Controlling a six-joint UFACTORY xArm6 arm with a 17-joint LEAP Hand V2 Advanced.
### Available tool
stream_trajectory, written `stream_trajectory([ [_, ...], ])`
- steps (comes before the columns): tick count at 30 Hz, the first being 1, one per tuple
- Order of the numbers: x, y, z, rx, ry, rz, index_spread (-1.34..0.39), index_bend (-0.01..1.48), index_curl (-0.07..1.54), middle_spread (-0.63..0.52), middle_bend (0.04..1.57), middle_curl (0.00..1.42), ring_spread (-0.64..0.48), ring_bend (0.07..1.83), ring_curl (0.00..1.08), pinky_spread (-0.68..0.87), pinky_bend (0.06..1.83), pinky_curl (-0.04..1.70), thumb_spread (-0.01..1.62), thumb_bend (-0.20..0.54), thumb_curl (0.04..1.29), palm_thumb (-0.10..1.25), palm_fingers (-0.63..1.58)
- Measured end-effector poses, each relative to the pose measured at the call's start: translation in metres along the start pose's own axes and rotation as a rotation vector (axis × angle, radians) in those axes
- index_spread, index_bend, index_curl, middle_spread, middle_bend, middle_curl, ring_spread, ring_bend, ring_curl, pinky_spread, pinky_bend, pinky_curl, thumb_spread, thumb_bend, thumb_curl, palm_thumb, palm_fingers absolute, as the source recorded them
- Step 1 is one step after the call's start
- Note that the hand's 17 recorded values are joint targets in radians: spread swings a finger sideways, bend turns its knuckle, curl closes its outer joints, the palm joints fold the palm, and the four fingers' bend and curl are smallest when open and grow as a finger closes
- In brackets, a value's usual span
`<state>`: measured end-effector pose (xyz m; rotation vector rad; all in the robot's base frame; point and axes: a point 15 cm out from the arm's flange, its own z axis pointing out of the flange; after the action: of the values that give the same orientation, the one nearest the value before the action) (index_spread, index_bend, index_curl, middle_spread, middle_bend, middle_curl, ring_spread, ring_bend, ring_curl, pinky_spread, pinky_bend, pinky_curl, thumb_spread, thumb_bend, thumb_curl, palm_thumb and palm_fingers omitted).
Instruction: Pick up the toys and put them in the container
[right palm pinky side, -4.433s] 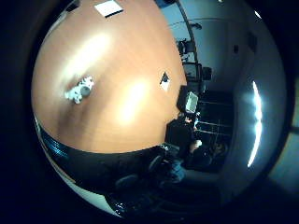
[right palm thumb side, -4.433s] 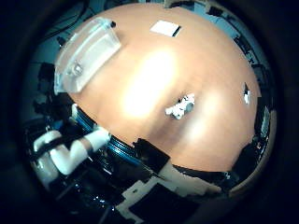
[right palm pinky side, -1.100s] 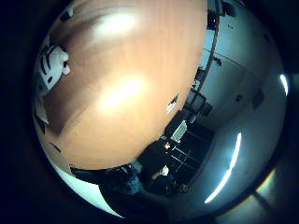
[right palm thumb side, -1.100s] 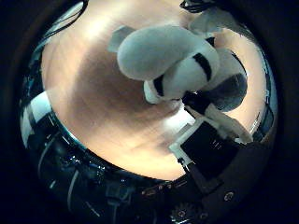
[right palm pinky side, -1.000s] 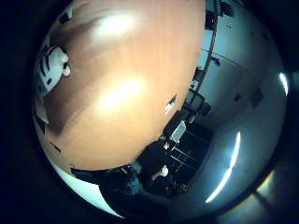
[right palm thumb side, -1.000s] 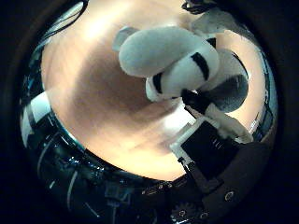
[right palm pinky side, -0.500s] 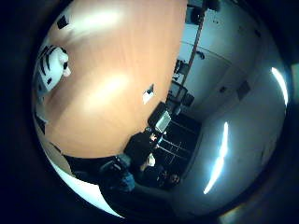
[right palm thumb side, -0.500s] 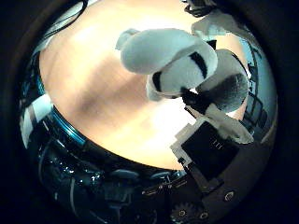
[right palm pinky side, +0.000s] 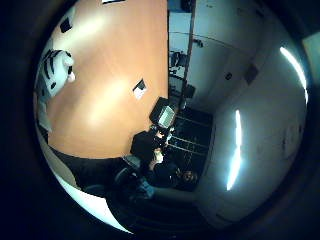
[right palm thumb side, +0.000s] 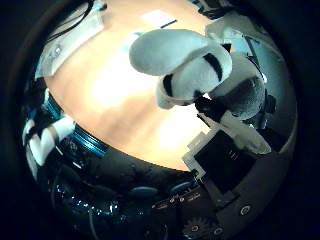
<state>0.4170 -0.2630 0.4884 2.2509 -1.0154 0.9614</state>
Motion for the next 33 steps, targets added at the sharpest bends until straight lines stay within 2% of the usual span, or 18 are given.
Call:
stream_trajectory([
  [15, -0.033, -0.140, -0.174, 0.388, -0.062, 0.038, -0.41, 1.29, 0.53, -0.48, 0.50, 0.50, -0.09, 0.18, 0.13, 0.36, 0.18, 0.16, 0.91, -0.019, 0.38, 1.04, 0.46],
  [22, -0.047, -0.205, -0.249, 0.514, -0.168, 0.064, -0.41, 1.28, 0.53, -0.49, 0.50, 0.50, -0.09, 0.17, 0.13, 0.36, 0.18, 0.15, 0.91, -0.019, 0.38, 1.04, 0.47],
  [26, -0.066, -0.233, -0.274, 0.569, -0.242, 0.075, -0.42, 1.28, 0.53, -0.49, 0.50, 0.51, -0.10, 0.18, 0.13, 0.36, 0.17, 0.15, 0.90, -0.019, 0.39, 1.05, 0.48],
  [33, -0.118, -0.283, -0.316, 0.632, -0.310, 0.029, -0.42, 1.27, 0.53, -0.48, 0.50, 0.51, -0.11, 0.18, 0.14, 0.36, 0.17, 0.14, 0.90, -0.019, 0.39, 1.05, 0.49],
])
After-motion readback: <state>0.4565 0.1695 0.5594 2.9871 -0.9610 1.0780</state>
